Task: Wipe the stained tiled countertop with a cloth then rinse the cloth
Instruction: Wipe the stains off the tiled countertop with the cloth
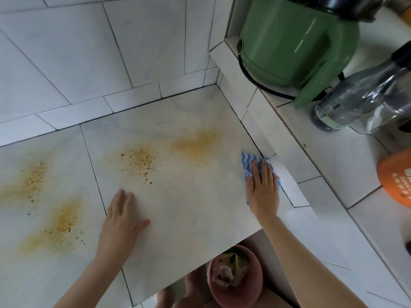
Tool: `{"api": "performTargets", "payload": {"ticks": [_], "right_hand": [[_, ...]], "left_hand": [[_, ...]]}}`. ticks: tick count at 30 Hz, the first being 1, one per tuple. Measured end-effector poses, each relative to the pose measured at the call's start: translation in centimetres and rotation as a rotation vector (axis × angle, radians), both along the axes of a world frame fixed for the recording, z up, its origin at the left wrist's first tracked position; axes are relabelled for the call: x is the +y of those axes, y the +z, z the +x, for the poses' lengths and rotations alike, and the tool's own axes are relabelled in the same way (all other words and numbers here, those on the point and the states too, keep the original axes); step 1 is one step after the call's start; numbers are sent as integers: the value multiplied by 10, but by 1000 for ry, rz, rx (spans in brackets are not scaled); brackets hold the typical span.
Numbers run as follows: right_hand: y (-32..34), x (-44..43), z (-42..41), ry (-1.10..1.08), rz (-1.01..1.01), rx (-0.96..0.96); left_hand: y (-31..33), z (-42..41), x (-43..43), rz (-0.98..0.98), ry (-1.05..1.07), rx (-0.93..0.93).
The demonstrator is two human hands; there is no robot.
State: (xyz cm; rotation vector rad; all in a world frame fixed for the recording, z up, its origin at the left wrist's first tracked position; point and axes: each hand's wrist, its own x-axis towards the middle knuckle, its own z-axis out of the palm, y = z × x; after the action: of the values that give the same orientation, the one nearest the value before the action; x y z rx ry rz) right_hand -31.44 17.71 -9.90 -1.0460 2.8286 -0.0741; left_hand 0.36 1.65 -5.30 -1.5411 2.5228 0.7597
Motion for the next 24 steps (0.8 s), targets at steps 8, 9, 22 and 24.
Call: {"api": "performTargets", "payload": {"ticks": [8,9,22,24], "right_hand": [[-2,-65,83,55,-144,-53],[-1,-66,103,111,-157,-66],[-3,-28,15,137,9,-12],[-5,-41,-11,45,58,-17]], "left_hand": [[2,4,-9,-60,-2,73],[1,5,-10,-71,-9,75],[-7,7,-9,-80,-7,70],[-8,7,-9,-84,-7,70]]}}
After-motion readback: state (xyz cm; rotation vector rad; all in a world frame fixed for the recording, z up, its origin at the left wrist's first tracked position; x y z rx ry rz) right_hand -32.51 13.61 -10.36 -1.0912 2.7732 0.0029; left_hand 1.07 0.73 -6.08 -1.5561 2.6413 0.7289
